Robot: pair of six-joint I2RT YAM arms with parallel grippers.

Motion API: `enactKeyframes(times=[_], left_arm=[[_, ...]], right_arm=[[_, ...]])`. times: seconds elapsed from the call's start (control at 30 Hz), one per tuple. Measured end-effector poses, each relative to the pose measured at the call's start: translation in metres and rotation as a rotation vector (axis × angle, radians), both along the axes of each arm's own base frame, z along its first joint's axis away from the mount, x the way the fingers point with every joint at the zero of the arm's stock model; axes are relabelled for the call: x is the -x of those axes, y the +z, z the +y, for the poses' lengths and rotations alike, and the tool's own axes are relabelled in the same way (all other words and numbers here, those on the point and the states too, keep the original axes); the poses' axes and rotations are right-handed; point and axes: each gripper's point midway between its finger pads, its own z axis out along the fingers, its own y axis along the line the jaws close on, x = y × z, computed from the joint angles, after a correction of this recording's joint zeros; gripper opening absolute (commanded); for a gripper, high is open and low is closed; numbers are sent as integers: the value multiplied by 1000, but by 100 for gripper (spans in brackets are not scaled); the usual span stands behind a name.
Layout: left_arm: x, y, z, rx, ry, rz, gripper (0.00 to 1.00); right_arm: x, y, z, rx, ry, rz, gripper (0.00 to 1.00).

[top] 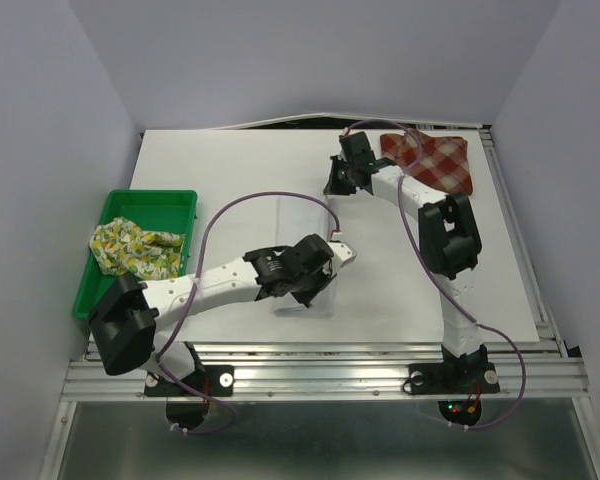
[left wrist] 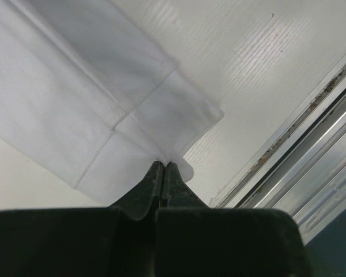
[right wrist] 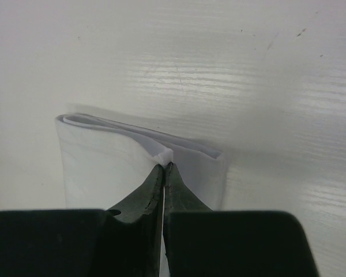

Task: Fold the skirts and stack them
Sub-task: Fold the skirt

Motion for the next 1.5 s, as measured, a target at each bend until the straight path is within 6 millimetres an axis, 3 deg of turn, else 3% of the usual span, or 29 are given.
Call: enactKeyframes(times=[0.37, 0.67, 0.73, 0.77, 0.83, 1.0, 1.03, 1.07, 1.17, 1.2, 1.33, 1.37, 1.47, 1.5], left_arm=[[-10, -27, -29, -32, -24, 51, 0], [-9, -76, -41, -110, -59, 129, 0], [-10, -76, -45, -102, -64, 135, 8], [-10, -76, -47, -96, -67, 137, 19], [-10, -77, -49, -96, -79, 140, 33], [-7, -77, -52, -84, -105, 155, 49], [-6, -77, -52, -82, -111, 158, 58], [-5, -76, -53, -78, -117, 163, 74], [-2, -73, -55, -64, -136, 172, 79], [-1, -72, -55, -60, -140, 176, 96], [4, -70, -57, -32, -171, 206, 99], [4, -69, -57, -25, -176, 211, 99], [4, -67, -54, -9, -182, 221, 99], [3, -64, -54, -3, -186, 218, 99]], right_arm=[[-5, -3, -12, 20, -13, -6, 1], [0, -17, -21, 48, -33, 18, 1], [1, -19, -23, 54, -36, 22, 1], [1, -21, -24, 58, -37, 24, 1], [2, -26, -29, 71, -40, 31, 1], [3, -28, -30, 80, -36, 30, 1], [3, -28, -30, 80, -35, 30, 1], [3, -28, -30, 81, -34, 30, 1], [3, -28, -30, 84, -31, 29, 1], [3, -28, -31, 88, -31, 28, 1], [1, -29, -36, 110, -42, 19, 4], [1, -29, -38, 117, -44, 18, 17], [0, -30, -42, 134, -42, 17, 32], [1, -30, -42, 136, -42, 19, 43]])
